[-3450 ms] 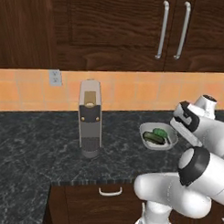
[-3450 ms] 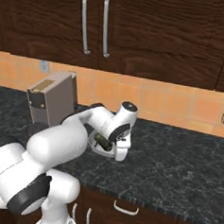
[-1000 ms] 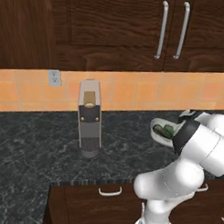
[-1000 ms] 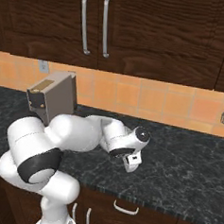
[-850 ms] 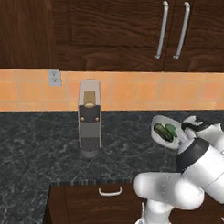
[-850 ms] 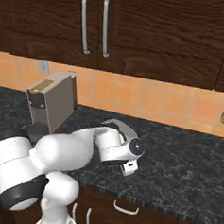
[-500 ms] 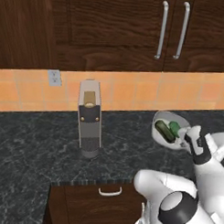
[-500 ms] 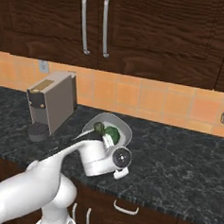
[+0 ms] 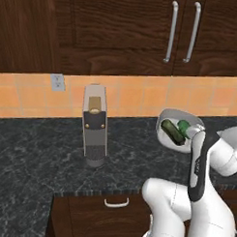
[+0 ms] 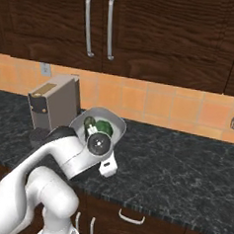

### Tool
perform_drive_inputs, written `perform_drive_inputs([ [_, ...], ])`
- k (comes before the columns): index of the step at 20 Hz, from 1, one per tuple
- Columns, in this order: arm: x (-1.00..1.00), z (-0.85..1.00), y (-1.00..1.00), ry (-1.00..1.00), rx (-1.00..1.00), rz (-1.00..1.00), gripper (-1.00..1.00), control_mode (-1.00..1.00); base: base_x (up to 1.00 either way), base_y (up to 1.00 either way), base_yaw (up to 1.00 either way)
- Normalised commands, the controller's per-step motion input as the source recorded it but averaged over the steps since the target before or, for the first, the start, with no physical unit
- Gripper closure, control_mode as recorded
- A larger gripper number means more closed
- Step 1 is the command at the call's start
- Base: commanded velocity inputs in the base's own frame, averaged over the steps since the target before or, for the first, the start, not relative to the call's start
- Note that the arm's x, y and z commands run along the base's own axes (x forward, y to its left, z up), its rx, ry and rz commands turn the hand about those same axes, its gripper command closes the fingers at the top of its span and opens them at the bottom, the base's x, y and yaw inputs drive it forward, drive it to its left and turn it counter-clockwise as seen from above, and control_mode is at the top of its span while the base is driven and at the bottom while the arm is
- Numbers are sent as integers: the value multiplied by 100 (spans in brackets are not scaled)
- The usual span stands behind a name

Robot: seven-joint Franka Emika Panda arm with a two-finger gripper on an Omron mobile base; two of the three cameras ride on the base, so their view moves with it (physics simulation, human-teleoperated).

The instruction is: Take the meat container that has the fish and place it on the second highest rack of the freezer. Then take the vegetable container that has the broccoli and cucumber and place it on the highest rack of the freezer.

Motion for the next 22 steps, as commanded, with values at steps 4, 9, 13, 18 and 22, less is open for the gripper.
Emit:
perform_drive_inputs([
  [4,-53,100,5,0,0,2,100,-100,0,0,0],
  [9,-46,100,11,6,0,3,100,-100,0,0,0],
  [13,-40,91,12,13,0,2,100,-100,0,0,0],
  [18,-50,30,20,-1,0,6,100,-100,0,0,0],
  [22,-21,0,35,-27,0,0,100,-100,0,0,0],
])
